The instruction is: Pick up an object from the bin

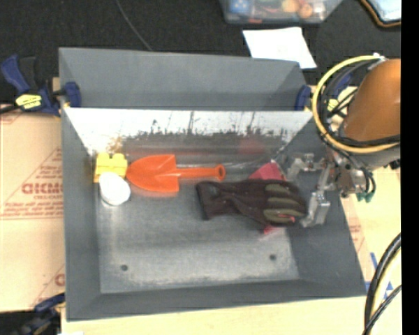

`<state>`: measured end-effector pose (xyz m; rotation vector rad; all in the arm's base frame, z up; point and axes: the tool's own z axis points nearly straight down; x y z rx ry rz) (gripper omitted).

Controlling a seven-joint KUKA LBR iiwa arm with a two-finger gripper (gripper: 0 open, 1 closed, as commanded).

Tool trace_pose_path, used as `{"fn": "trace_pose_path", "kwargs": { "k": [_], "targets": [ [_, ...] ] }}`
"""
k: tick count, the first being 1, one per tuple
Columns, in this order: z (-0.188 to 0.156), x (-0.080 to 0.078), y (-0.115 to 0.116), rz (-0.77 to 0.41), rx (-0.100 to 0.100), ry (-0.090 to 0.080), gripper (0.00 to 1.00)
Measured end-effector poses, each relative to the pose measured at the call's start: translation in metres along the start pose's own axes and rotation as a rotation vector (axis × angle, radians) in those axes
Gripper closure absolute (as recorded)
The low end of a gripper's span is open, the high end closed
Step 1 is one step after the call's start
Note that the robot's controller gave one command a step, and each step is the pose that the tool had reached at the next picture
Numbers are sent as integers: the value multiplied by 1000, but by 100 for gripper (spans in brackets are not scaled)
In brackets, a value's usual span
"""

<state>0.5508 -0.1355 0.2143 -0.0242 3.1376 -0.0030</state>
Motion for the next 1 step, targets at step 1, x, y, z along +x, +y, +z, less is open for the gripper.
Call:
{"fn": "trace_pose_path", "kwargs": {
  "k": [1],
  "targets": [
    [0,0,0,0,0,0,0]
  ]
}}
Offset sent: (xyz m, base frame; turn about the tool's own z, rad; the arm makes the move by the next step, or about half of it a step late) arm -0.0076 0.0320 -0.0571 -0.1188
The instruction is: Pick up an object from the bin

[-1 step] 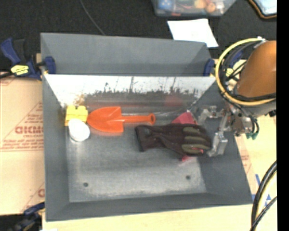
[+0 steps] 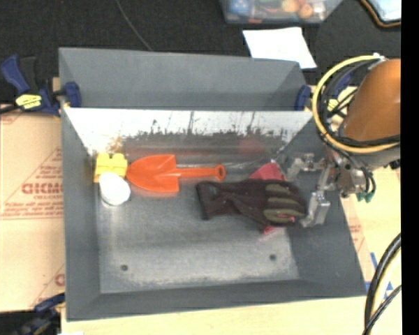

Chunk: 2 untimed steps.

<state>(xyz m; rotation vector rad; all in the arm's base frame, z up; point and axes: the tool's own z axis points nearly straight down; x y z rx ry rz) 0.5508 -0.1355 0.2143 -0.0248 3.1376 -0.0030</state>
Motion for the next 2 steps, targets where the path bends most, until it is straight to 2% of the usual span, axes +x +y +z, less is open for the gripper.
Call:
{"fn": "trace_pose_path", "kwargs": {
  "k": [1,2],
  "targets": [
    [59,7,32,-118,0,-2,0],
    [59,26,26,-108,2,-5,0]
  ]
}}
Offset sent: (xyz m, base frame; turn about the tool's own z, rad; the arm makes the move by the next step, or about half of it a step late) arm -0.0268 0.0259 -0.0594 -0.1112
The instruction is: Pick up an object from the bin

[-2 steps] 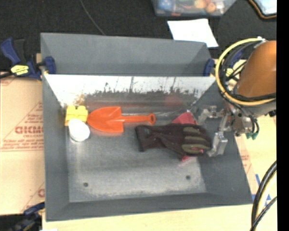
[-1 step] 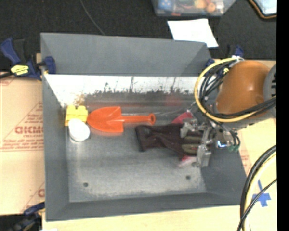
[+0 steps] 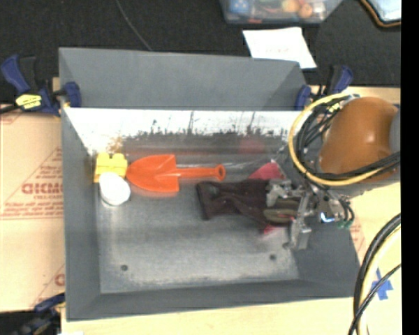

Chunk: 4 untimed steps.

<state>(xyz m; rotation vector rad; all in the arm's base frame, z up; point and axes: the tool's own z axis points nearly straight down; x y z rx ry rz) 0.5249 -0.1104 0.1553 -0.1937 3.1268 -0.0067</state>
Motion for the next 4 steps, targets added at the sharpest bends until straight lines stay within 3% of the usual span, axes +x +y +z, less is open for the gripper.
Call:
{"fn": "trace_pose_path", "kwargs": {
  "k": [1,2,3,4],
  "targets": [
    [28,-38,27,-70,-3,-1,0],
    [-71,-11,-1,6,3,-7,0],
    [42,-48,19,-101,-1,-3,0],
    [4,-53,38,-35,11,-31,100]
  ]
}}
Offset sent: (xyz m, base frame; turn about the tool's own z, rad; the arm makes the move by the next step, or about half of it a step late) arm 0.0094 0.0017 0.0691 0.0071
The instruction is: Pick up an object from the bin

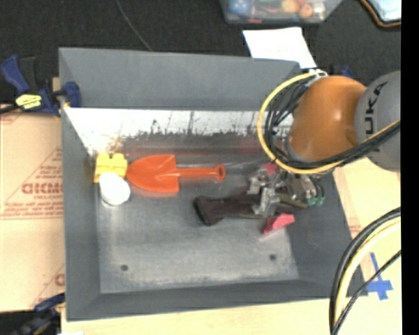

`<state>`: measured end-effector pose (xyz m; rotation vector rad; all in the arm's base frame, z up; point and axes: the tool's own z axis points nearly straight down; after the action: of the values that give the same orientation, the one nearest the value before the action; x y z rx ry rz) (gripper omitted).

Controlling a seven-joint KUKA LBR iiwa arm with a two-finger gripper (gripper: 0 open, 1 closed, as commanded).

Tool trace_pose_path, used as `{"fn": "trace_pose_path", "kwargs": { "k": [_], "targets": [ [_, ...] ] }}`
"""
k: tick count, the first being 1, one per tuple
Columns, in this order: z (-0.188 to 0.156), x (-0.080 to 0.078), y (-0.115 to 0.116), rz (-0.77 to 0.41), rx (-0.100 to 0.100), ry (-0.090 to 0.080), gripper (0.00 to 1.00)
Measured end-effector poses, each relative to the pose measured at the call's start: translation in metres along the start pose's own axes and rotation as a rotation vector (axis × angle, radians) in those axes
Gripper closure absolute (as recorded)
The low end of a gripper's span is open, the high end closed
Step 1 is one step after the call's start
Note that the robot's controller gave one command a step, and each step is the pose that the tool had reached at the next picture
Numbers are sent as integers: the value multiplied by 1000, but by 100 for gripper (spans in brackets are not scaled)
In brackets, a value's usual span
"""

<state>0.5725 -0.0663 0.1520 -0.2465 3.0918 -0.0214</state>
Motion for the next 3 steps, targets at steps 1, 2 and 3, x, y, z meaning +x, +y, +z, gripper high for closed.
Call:
{"fn": "trace_pose_path", "kwargs": {
  "k": [1,2,3],
  "targets": [
    [2,1,0,0,0,3,100],
    [0,-59,30,-27,0,-4,100],
    [68,-2,21,-77,1,9,100]
  ]
}}
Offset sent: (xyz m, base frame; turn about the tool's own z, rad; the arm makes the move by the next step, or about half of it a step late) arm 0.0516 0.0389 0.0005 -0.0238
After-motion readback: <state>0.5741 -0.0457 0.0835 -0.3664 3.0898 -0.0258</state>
